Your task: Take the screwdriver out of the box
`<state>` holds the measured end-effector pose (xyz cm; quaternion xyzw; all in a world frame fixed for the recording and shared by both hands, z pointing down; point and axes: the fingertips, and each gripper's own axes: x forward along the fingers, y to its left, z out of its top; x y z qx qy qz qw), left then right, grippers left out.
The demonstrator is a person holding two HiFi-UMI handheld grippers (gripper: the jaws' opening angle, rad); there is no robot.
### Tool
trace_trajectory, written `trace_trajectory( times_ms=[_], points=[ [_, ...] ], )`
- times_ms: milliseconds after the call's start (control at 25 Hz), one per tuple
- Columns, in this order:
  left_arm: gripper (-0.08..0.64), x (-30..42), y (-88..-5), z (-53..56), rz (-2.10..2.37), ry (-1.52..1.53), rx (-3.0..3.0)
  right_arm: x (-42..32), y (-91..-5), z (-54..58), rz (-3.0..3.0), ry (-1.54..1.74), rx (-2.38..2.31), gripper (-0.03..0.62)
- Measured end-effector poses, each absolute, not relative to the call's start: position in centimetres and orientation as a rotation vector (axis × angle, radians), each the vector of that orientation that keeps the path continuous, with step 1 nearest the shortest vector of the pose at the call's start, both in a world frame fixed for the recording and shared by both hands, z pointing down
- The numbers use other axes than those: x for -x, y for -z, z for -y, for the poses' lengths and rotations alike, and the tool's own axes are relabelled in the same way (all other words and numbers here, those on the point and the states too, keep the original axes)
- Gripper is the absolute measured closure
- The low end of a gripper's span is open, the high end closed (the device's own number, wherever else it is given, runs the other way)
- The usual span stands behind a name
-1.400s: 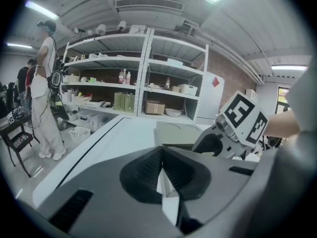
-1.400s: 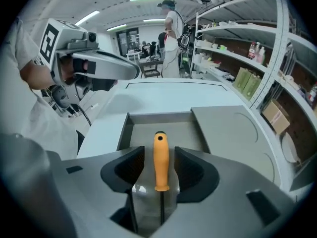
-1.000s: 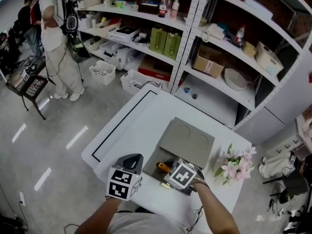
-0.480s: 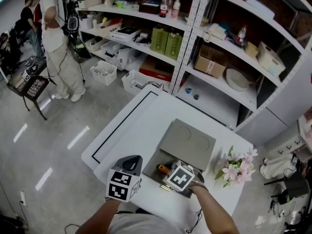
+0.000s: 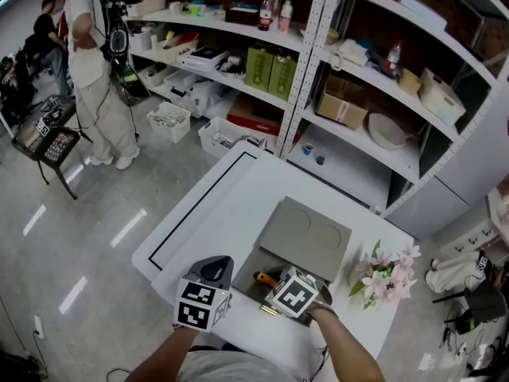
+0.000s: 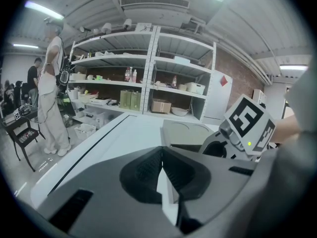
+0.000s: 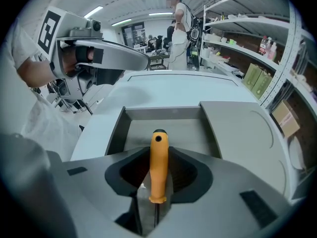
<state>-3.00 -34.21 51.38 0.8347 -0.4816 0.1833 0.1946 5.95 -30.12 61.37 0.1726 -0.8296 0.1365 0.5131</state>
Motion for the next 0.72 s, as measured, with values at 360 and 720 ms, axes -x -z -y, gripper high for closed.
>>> trace_trajectory(
  times_ms=[360, 720],
  points=[
    [0.555, 2.7, -50.3, 34.2, 1.32, -0.502, -2.378, -5.9, -57.4, 31.6, 2.13, -0.351, -0.585, 0.474],
    [0.554, 2.8, -48.7, 33.6, 1.222, -0.495, -2.469, -6.2, -52.0, 33.1, 2.234, -0.376, -0.86, 0.474]
  ],
)
